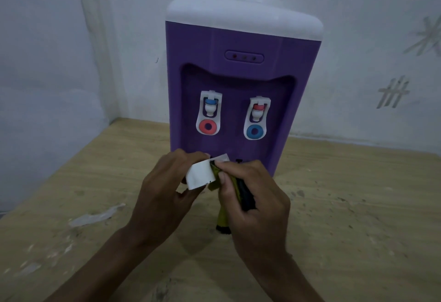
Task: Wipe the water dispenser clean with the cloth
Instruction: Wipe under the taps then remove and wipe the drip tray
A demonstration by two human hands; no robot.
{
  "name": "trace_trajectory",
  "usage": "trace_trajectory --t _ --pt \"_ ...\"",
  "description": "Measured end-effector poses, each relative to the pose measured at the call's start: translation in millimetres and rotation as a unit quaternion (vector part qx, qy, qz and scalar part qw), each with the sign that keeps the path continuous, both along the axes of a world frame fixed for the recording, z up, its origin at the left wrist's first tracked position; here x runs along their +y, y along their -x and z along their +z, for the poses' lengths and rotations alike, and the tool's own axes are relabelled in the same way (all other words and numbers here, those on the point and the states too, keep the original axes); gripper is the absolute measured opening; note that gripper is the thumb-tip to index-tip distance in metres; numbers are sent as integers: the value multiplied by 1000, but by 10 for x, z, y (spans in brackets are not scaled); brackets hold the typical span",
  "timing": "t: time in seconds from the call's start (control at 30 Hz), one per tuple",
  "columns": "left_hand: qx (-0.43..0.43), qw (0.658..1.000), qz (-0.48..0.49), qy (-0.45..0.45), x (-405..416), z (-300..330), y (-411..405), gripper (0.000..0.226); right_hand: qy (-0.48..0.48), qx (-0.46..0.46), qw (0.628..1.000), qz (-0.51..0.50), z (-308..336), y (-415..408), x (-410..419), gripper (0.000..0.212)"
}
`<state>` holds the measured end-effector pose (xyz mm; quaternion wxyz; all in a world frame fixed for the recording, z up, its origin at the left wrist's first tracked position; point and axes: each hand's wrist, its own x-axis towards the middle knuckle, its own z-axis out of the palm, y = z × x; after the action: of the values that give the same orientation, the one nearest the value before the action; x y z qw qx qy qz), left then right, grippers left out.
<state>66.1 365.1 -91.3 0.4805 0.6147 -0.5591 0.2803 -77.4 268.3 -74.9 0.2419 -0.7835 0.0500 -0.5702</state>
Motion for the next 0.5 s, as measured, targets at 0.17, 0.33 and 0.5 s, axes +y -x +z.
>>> trace_trajectory --t 0.17,0.33,0.5 --pt "-8 1000 16 -22 25 3 -42 34 19 12 1000 -19 -5 -32 31 17" --pt "2 999 18 -45 3 34 -3 34 51 7 998 -20 -40 7 30 15" --pt "-9 997 53 -52 48 51 -50 34 66 7 997 -32 -63 -29 -10 14"
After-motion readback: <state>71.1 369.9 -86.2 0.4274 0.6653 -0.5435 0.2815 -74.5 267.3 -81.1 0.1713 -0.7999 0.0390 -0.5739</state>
